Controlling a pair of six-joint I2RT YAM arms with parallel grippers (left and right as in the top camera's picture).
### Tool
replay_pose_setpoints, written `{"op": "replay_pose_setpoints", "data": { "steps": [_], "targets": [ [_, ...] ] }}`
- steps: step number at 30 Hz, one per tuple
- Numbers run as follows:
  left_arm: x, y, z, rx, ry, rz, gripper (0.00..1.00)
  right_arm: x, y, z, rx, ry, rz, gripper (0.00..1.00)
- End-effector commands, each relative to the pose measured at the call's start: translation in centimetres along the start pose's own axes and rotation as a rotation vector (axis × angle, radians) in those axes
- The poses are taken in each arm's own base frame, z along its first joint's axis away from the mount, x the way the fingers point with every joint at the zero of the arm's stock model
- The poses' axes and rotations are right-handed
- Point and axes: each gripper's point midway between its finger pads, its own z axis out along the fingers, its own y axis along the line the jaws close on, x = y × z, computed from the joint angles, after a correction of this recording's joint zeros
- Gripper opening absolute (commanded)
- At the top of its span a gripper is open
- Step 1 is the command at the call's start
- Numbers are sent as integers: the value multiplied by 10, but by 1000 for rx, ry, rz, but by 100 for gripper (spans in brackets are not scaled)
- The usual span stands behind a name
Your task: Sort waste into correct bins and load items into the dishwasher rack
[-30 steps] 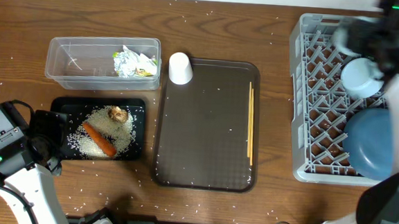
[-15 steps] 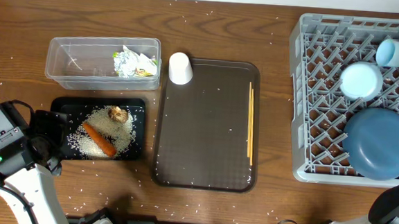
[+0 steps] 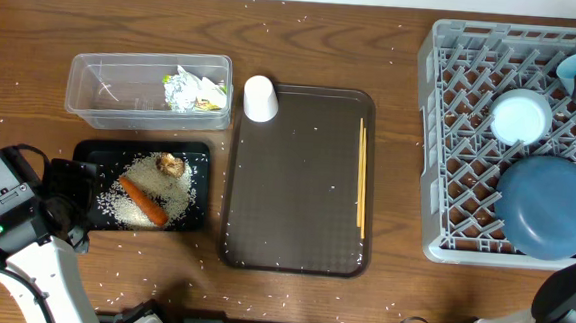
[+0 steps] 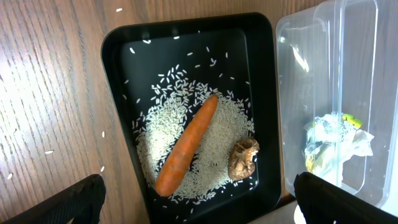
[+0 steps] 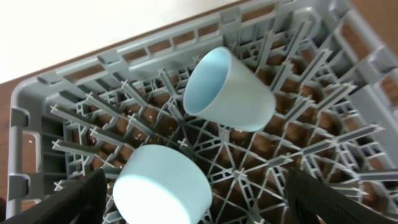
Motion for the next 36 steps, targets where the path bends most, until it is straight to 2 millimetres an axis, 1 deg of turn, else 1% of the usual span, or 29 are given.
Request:
{"op": "replay_pose_setpoints", "data": {
  "steps": [1, 5, 9, 11, 16, 17, 19, 22, 24, 29, 31, 32, 35, 36],
  "targets": [
    [-5, 0, -3, -4, -20, 12, 98, 13, 4, 18, -15, 49, 7, 86],
    [-5, 0, -3, -4, -20, 12, 98, 18, 0, 35, -13, 60, 21, 86],
    [-5, 0, -3, -4, -20, 12, 98, 17, -11, 51, 36, 45, 132, 86],
    [-5, 0, -3, -4, -20, 12, 98, 14, -13, 58, 41, 30, 175, 85],
    [-5, 0, -3, -4, -20, 12, 98, 15, -27, 66, 125, 12, 294, 77],
    [-5, 0, -3, -4, -20, 12, 98, 17, -31, 69, 151, 11, 301, 77],
    [-5, 0, -3, -4, -20, 12, 98, 20, -37, 74, 193, 12, 302, 78],
    [-5, 0, -3, -4, -20, 12, 98, 23, -38, 85, 193, 15, 300, 80],
    [-5, 0, -3, -4, -20, 12, 98, 24, -36, 94, 173, 11, 299, 80],
    [-5, 0, -3, -4, -20, 12, 98, 24, -30, 105, 135, 2, 295, 80],
    [-5, -1, -3, -4, -20, 12, 98, 28, -33, 107, 153, 14, 296, 76],
    [-5, 0, -3, -4, -20, 12, 98, 30, -35, 106, 169, 22, 297, 72],
    [-5, 0, -3, -4, -20, 12, 98, 40, -47, 102, 245, 54, 300, 64],
    [-5, 0, -3, -4, -20, 12, 98, 44, -51, 100, 267, 67, 302, 59]
  ]
}}
